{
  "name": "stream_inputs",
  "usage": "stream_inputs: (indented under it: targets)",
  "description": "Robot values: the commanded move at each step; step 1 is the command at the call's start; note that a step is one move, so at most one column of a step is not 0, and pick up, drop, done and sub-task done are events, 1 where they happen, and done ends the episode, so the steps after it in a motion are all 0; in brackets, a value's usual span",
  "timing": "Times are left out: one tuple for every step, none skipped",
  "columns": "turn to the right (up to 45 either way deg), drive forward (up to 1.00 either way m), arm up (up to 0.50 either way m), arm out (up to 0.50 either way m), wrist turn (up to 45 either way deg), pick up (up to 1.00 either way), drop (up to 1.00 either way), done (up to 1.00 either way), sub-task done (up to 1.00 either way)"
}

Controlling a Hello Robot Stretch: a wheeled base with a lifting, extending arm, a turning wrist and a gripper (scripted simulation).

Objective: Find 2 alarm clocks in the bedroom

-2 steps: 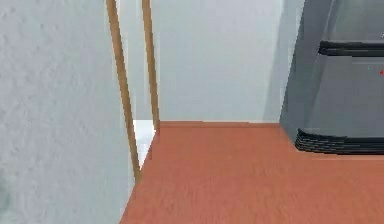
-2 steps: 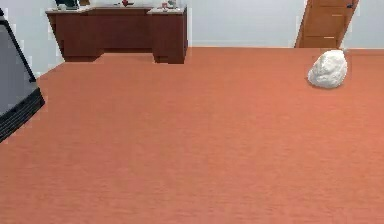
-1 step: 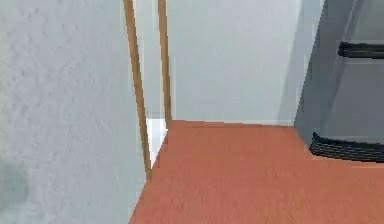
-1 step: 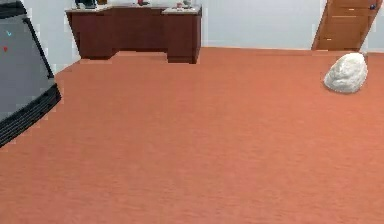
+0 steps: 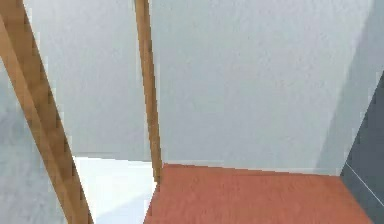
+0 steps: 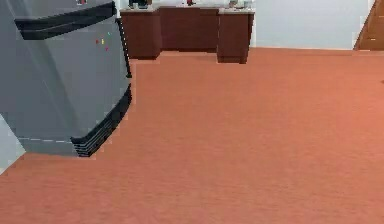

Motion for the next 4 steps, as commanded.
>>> stream_inputs:
  targets:
    - [0.0, 0.9, 0.0, 0.0, 0.0, 0.0, 0.0, 0.0, 0.0]
    - [-45.0, 0.0, 0.0, 0.0, 0.0, 0.0, 0.0, 0.0, 0.0]
    - [-36.0, 0.0, 0.0, 0.0, 0.0, 0.0, 0.0, 0.0, 0.0]
    - [0.0, 0.7, 0.0, 0.0, 0.0, 0.0, 0.0, 0.0, 0.0]
